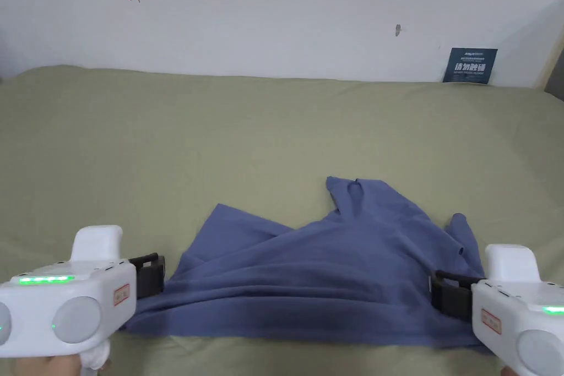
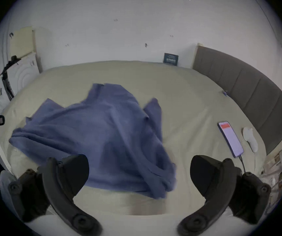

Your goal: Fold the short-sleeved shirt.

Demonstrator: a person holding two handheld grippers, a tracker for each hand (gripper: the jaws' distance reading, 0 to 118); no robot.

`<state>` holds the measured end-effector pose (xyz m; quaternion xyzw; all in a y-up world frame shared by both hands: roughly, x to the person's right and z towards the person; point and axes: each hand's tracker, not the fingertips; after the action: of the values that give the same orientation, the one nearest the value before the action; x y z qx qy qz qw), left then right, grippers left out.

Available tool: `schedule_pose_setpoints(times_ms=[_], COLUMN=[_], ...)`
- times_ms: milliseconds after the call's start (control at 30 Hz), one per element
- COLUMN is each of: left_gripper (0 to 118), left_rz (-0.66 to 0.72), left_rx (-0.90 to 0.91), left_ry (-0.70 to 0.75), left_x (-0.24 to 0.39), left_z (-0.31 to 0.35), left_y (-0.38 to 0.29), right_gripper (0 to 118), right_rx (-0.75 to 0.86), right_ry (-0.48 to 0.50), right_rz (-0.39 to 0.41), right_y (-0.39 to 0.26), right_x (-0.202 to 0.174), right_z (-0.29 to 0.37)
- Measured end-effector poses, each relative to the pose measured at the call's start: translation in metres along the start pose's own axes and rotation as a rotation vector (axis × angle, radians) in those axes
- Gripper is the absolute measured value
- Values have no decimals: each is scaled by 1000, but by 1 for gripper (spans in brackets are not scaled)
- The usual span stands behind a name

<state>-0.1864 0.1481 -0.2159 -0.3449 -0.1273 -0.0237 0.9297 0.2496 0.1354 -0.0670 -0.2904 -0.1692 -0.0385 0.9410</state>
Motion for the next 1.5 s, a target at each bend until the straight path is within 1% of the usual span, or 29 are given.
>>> schedule_pose_setpoints(times_ms=[33,67,100,133,167,267,300,400,433,533,600,767,800,833,867,900,967,1000,1033,1167,1200,1233,1267,1300,1333,1367,1400,1467,1500], left_gripper=[43,2,0,0,0,0,0,0,0,0,0,0,11,42,86,100,118,117,111,100,86,71,61,47,14,5,5,5,5], left_rz=[-28,-30,-21,-25,-18,-23,-60,-38,3,23,34,26,28,28,29,17,-23,-37,-65,-101,-119,-116,-92,-105,-111,-101,-102,-115,-90], left_rx=[15,22,17,-1,-29,-20,25,12,-34,-62,-70,-180,-174,-192,-235,-267,-290,-276,-298,-340,-355,-376,-374,-359,-361,-344,-342,-339,-379], left_ry=[0,12,5,-30,-43,-8,29,36,13,23,29,-12,-12,-27,-66,-77,-47,-16,9,15,43,18,-21,12,-20,-23,10,9,-20], left_x=[9,14,13,13,4,-13,-2,-4,-28,-57,-62,-66,-63,-63,-61,-57,-51,-47,-42,-42,-40,-43,-43,-41,-41,-31,-26,-23,-36], left_z=[2,2,2,2,-6,-9,10,23,8,-2,1,-20,-25,-29,-35,-42,-59,-62,-68,-94,-97,-111,-112,-108,-108,-95,-90,-88,-107], left_y=[-1,-6,-12,-15,-18,-26,-27,-31,-25,-18,-13,2,3,6,8,8,5,3,0,5,3,-2,-4,-2,-1,1,1,-1,-1], right_gripper=[81,41,1,0,0,0,0,0,0,0,0,0,0,0,0,0,0,0,0,0,0,0,0,0,0,0,0,0,0], right_rx=[35,50,72,110,87,83,82,75,75,63,59,45,40,37,32,27,17,10,4,-18,-23,-24,-29,-32,-33,-34,-35,-38,-38], right_ry=[6,-2,-21,-19,2,26,26,47,51,60,65,81,84,86,88,93,98,102,106,107,108,109,112,113,111,110,112,118,120], right_rz=[2,12,-2,9,7,16,24,45,50,62,68,67,69,71,74,76,78,77,77,85,86,84,84,83,83,83,78,64,60], right_y=[-1,-7,-13,-13,-14,-21,-22,-27,-27,-30,-33,-34,-35,-35,-36,-37,-39,-40,-41,-45,-45,-45,-44,-42,-41,-38,-34,-22,-15], right_x=[-10,-23,-34,-41,-47,-64,-68,-76,-77,-82,-86,-90,-91,-92,-95,-95,-96,-98,-99,-100,-100,-99,-99,-98,-97,-95,-94,-90,-86], right_z=[0,4,4,5,6,13,14,15,15,14,12,5,4,3,1,1,-1,-4,-5,-12,-13,-13,-15,-17,-20,-22,-27,-35,-40])
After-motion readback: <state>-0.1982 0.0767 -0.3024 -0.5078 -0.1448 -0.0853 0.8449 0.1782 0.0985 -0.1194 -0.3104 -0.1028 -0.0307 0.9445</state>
